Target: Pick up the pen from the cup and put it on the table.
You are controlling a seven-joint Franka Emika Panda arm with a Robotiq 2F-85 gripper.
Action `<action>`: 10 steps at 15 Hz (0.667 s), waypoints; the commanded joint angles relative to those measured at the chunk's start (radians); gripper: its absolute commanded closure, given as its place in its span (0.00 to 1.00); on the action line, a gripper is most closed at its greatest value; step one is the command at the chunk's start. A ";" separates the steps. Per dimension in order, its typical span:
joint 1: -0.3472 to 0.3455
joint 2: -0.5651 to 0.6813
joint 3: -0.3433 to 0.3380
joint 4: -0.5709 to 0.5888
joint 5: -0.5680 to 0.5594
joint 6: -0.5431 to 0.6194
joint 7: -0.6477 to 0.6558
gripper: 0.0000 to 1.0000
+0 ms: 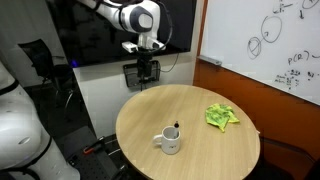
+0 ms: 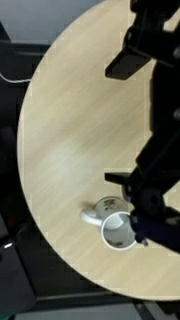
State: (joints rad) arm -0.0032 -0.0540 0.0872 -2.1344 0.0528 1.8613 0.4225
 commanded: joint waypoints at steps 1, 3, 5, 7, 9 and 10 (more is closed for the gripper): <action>-0.027 0.158 -0.071 0.120 0.062 -0.140 -0.076 0.00; -0.050 0.242 -0.110 0.169 0.095 -0.204 -0.108 0.00; -0.072 0.315 -0.137 0.217 0.132 -0.283 -0.146 0.00; -0.086 0.376 -0.155 0.267 0.160 -0.383 -0.145 0.00; -0.092 0.428 -0.168 0.314 0.177 -0.494 -0.119 0.00; -0.081 0.384 -0.172 0.247 0.152 -0.388 -0.144 0.00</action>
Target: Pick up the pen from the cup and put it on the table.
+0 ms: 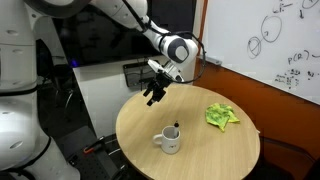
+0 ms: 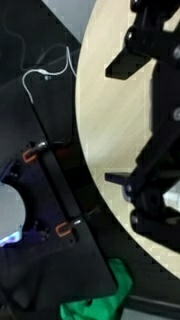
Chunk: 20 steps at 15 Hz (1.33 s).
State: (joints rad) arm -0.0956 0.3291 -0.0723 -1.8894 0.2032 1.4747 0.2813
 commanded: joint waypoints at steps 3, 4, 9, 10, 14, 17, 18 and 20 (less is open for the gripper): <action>0.010 0.039 -0.017 0.046 0.013 -0.066 -0.002 0.00; 0.010 0.039 -0.017 0.049 0.014 -0.071 -0.002 0.00; -0.031 0.127 -0.042 0.129 0.016 -0.101 -0.066 0.00; -0.048 0.153 -0.048 0.157 0.022 -0.115 -0.098 0.00; -0.103 0.272 -0.062 0.305 -0.001 -0.195 -0.172 0.00; -0.132 0.376 -0.054 0.439 -0.044 -0.306 -0.264 0.00; -0.134 0.410 -0.055 0.483 -0.057 -0.327 -0.272 0.00; -0.141 0.489 -0.053 0.583 -0.082 -0.378 -0.296 0.00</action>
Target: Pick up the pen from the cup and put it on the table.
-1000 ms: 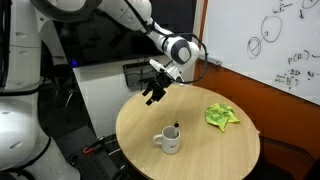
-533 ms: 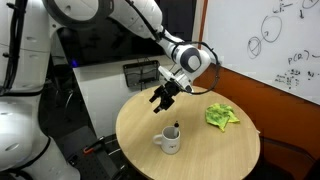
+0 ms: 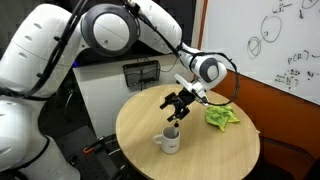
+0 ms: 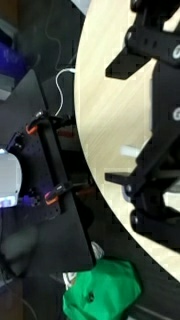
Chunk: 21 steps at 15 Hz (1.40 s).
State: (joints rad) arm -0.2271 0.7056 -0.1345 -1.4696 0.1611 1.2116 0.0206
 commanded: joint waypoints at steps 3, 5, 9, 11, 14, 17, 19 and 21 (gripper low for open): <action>-0.012 0.230 0.003 0.312 -0.059 -0.173 -0.006 0.00; -0.016 0.302 0.005 0.403 -0.066 -0.219 -0.003 0.00; -0.023 0.421 0.003 0.560 -0.108 -0.320 -0.016 0.00; -0.031 0.464 0.007 0.624 -0.120 -0.362 -0.020 0.03; -0.046 0.513 0.015 0.703 -0.110 -0.388 -0.020 0.04; -0.062 0.556 0.028 0.776 -0.098 -0.399 -0.024 0.11; -0.070 0.583 0.034 0.815 -0.098 -0.400 -0.025 0.14; -0.068 0.593 0.031 0.826 -0.094 -0.388 -0.024 0.36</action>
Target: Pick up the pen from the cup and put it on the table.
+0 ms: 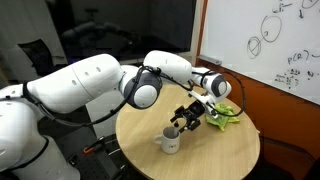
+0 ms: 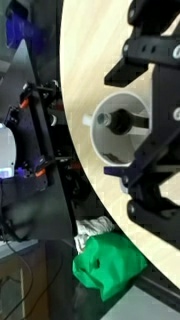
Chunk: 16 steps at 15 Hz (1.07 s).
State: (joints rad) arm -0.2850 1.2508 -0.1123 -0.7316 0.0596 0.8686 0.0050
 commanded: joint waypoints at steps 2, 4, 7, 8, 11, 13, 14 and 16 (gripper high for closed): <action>-0.010 0.058 0.009 0.105 0.008 -0.043 -0.010 0.45; -0.008 0.059 0.010 0.114 0.006 -0.054 -0.014 0.62; -0.010 0.055 0.015 0.123 0.010 -0.064 -0.012 0.84; -0.012 0.055 0.016 0.125 0.014 -0.068 -0.006 0.93; -0.019 0.049 0.019 0.120 0.026 -0.069 0.003 0.93; -0.027 0.026 0.031 0.106 0.056 -0.083 0.019 0.93; -0.020 0.003 0.027 0.092 0.063 -0.096 0.033 0.93; -0.005 -0.037 0.010 0.089 0.064 -0.119 0.059 0.93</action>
State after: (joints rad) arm -0.2973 1.2672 -0.0981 -0.6344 0.1057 0.7887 0.0090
